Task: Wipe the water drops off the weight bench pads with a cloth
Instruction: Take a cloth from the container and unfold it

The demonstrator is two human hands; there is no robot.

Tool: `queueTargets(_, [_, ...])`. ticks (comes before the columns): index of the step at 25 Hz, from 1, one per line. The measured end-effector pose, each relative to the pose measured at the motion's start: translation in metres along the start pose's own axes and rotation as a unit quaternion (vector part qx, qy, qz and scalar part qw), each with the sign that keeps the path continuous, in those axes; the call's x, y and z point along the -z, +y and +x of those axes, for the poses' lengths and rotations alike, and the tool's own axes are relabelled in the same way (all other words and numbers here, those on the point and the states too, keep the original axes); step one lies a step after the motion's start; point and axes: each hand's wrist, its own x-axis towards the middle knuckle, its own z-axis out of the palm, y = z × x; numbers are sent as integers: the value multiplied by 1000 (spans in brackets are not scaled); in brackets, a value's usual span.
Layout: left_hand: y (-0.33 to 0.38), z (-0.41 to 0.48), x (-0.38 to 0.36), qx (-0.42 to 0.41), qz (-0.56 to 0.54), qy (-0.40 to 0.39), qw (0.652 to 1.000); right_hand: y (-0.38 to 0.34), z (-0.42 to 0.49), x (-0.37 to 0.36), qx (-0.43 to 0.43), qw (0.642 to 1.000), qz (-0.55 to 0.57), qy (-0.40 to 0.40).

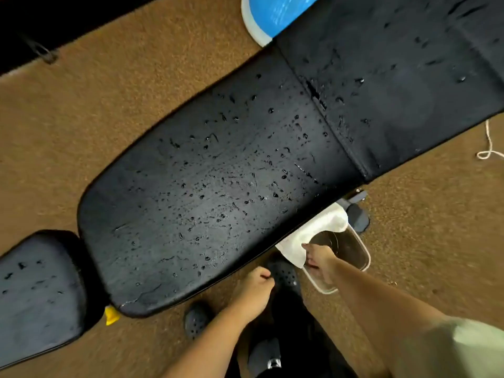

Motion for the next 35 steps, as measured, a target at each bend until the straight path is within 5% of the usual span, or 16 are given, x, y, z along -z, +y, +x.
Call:
queueTargets(5, [-7, 31, -7, 7, -72, 16, 997, -20, 30, -18, -20, 987, 146, -62])
queueTargets(12, [-12, 14, -14, 48, -58, 8, 997, -29, 26, -10, 11, 984, 180, 10])
queueTargets(18, [52, -38, -16, 95, -191, 32, 976, -31, -103, 27, 40, 973, 166, -156])
queueTargets(21, [94, -71, -12, 130, -334, 52, 932, -25, -148, 54, 50, 961, 180, -205])
queueTargets(24, [136, -111, -9, 72, -368, -29, 927, -22, -195, 82, 55, 962, 181, -199])
queueTargets(29, [183, -169, -14, -67, -263, -12, 962, -30, -265, 116, 135, 939, 237, -208])
queueTargets(31, [207, -192, -12, -136, -249, -1, 959, -42, -291, 139, 143, 910, 310, -236])
queueTargets(35, [260, -221, -12, -238, -232, 47, 942, -66, -329, 176, 70, 793, 485, -362])
